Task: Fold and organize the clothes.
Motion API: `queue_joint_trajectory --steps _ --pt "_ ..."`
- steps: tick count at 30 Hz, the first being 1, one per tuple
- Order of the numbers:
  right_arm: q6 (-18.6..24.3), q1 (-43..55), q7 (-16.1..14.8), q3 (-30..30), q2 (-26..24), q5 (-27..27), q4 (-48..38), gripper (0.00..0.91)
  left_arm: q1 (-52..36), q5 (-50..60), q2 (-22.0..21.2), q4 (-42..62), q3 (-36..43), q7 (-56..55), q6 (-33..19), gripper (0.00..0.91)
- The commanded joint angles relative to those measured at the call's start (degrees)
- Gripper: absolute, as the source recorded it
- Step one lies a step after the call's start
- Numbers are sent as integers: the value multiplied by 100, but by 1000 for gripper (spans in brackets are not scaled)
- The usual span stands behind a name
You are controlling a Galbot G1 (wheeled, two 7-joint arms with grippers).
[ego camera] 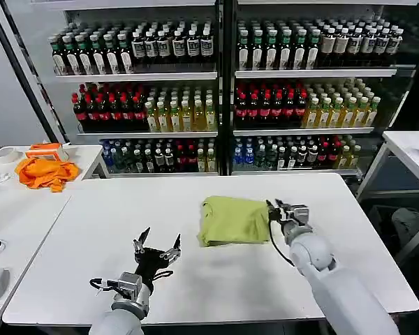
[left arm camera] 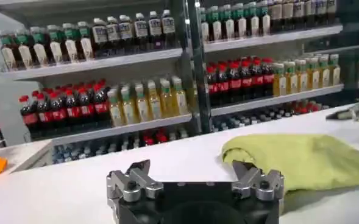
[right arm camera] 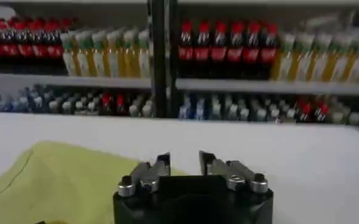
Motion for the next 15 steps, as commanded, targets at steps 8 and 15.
queue_joint_trajectory --steps 8,15 --pt "1736 -3872 -528 2529 141 -1303 2653 907 181 -133 -166 -297 13 -27 -373 907" --pt "2091 -4501 -887 2854 417 -1719 2918 907 328 -284 -198 -572 -114 -78 -459 907"
